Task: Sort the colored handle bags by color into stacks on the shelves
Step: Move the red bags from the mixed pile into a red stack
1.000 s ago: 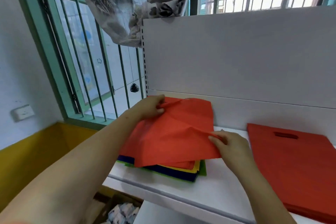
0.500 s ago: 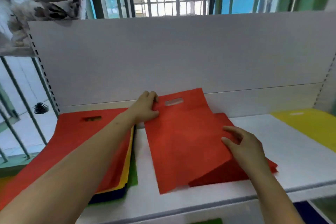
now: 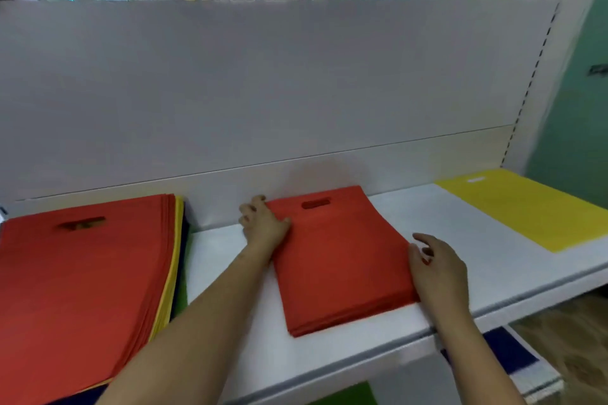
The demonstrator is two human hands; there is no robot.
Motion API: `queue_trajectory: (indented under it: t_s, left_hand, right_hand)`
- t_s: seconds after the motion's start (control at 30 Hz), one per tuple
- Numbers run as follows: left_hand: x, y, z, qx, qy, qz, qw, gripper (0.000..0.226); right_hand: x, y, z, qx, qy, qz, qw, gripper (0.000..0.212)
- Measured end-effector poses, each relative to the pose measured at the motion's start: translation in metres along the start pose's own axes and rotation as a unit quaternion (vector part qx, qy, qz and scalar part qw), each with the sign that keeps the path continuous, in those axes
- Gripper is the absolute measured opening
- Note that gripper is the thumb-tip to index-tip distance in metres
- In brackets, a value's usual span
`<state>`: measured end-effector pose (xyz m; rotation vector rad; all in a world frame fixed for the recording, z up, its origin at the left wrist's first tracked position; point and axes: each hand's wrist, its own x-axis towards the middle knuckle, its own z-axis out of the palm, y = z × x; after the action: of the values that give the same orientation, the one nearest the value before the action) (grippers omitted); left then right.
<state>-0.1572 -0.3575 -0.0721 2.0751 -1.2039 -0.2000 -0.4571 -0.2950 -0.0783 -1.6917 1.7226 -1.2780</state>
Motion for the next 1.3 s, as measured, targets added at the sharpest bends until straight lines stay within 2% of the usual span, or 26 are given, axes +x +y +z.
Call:
queue_trajectory:
  t_s: [0.03, 0.13, 0.23, 0.33, 0.43, 0.5, 0.53, 0.6, 0.7, 0.77, 0.87, 0.97, 1.1, 1.23, 1.3]
  left_hand:
    - [-0.002, -0.005, 0.006, -0.036, 0.014, -0.027, 0.999, 0.071]
    - [-0.003, -0.014, 0.015, -0.05, 0.023, -0.007, 0.998, 0.064]
    - [-0.001, -0.015, 0.015, -0.067, 0.009, 0.004, 0.998, 0.067]
    - [-0.004, -0.016, 0.014, -0.075, 0.004, 0.014, 0.997, 0.072]
    - [-0.002, -0.01, 0.007, -0.061, -0.025, 0.007, 0.998, 0.069]
    - [0.003, 0.0, -0.006, -0.058, -0.028, 0.001, 0.998, 0.063]
    - [0.009, 0.005, -0.017, -0.053, -0.026, 0.004, 0.998, 0.058]
    - [0.019, 0.015, -0.049, -0.037, -0.022, 0.02, 0.999, 0.053]
    - [0.025, 0.018, -0.115, 0.01, -0.007, 0.065, 0.998, 0.043]
    - [0.024, 0.007, -0.165, 0.043, 0.018, 0.077, 0.996, 0.032]
    - [0.017, -0.036, -0.237, 0.1, 0.062, 0.074, 0.99, 0.028]
    - [0.004, -0.107, -0.288, 0.187, 0.099, 0.052, 0.976, 0.036]
    - [-0.018, -0.189, -0.311, 0.225, 0.185, 0.041, 0.956, 0.061]
    - [-0.029, -0.235, -0.296, 0.266, 0.103, -0.015, 0.958, 0.072]
    - [-0.029, -0.243, -0.287, 0.276, 0.106, -0.022, 0.955, 0.071]
  right_hand:
    - [0.0, 0.0, 0.0, -0.005, -0.015, -0.001, 1.0, 0.028]
    - [-0.001, 0.001, 0.002, -0.035, -0.041, -0.026, 0.998, 0.029]
    - [-0.001, 0.003, 0.002, -0.007, -0.033, -0.013, 0.999, 0.039]
    - [-0.002, 0.003, 0.005, -0.038, -0.03, -0.022, 0.999, 0.041]
    - [-0.003, 0.001, 0.007, -0.118, 0.052, -0.044, 0.991, 0.035]
    - [-0.004, -0.019, 0.01, -0.108, 0.1, -0.066, 0.987, 0.033]
    - [-0.006, -0.037, 0.014, -0.076, 0.09, -0.084, 0.99, 0.032]
    - [-0.011, -0.08, 0.029, -0.004, 0.036, -0.137, 0.99, 0.033]
    - [-0.034, -0.137, 0.063, 0.064, -0.051, -0.23, 0.97, 0.032]
    - [-0.054, -0.161, 0.088, 0.101, -0.122, -0.246, 0.956, 0.035]
    - [-0.09, -0.186, 0.117, 0.136, -0.238, -0.249, 0.929, 0.044]
    - [-0.121, -0.205, 0.136, 0.103, -0.323, -0.293, 0.894, 0.061]
    - [-0.152, -0.222, 0.148, -0.009, -0.337, -0.377, 0.863, 0.079]
    - [-0.172, -0.218, 0.155, -0.042, -0.398, -0.375, 0.836, 0.077]
    - [-0.172, -0.216, 0.157, -0.034, -0.415, -0.358, 0.836, 0.071]
